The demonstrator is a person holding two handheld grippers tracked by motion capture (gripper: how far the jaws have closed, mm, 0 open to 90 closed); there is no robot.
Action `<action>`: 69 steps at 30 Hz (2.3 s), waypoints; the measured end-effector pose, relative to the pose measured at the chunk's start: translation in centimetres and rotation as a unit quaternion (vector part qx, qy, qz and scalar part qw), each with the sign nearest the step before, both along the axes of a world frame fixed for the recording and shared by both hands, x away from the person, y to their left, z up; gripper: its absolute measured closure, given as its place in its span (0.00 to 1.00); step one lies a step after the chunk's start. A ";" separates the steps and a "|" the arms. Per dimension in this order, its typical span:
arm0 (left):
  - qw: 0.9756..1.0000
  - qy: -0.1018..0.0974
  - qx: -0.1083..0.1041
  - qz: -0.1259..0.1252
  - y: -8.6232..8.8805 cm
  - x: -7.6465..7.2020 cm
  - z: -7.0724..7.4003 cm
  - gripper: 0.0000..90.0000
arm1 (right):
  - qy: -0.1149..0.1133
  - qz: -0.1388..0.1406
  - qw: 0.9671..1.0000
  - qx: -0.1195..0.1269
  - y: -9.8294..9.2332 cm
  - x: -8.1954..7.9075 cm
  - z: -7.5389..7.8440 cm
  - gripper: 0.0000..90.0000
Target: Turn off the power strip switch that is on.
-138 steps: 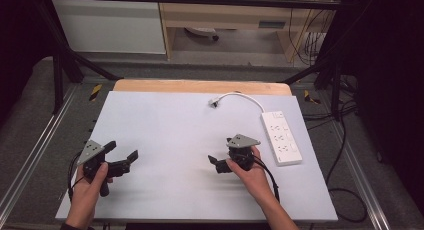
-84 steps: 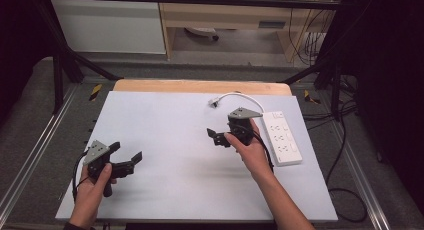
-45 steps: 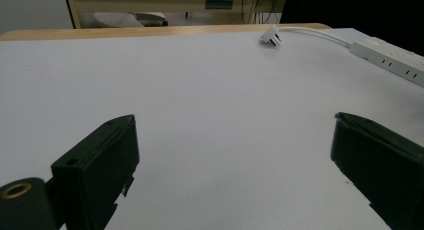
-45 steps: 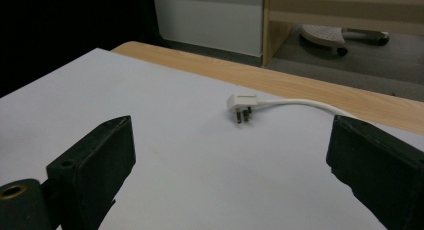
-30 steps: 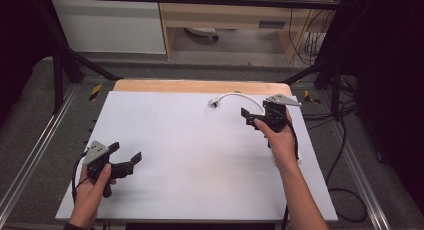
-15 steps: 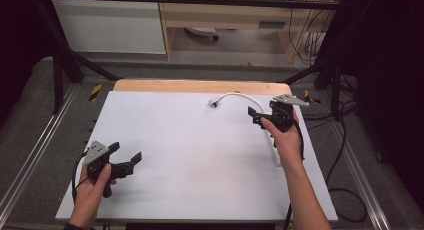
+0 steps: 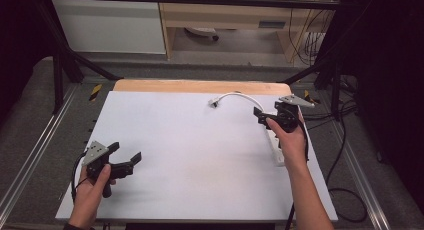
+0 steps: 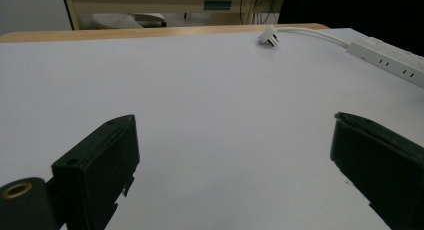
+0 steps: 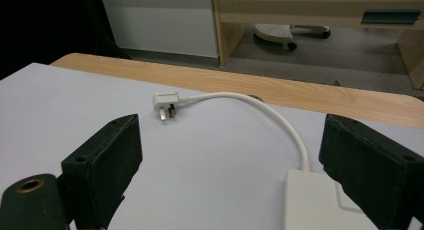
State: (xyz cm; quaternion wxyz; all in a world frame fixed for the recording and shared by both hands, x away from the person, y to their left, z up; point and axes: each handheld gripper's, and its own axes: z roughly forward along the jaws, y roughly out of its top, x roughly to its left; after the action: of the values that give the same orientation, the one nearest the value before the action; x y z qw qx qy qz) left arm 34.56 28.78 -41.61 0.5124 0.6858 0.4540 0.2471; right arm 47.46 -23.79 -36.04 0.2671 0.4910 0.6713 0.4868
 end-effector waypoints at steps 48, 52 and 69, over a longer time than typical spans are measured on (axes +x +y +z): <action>1.000 -0.004 0.003 0.000 0.0 -0.1 0.1 0.06 | -0.029 -0.068 0.997 -0.021 -5.7 -0.9 -1.0 0.67; 1.000 -0.003 0.002 0.000 -0.1 -0.1 0.1 0.06 | -0.029 -0.066 0.997 -0.018 -6.0 -0.9 -1.2 0.73; 1.000 -0.002 0.003 0.000 0.0 -0.1 0.1 0.06 | -0.023 -0.073 0.997 -0.022 -7.1 -0.9 -2.4 0.84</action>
State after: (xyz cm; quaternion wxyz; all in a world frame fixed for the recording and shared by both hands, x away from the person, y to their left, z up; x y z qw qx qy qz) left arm 34.45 28.73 -41.54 0.5116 0.6868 0.4521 0.2494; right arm 46.52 -30.84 -38.40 0.3277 0.5212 0.6378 0.4628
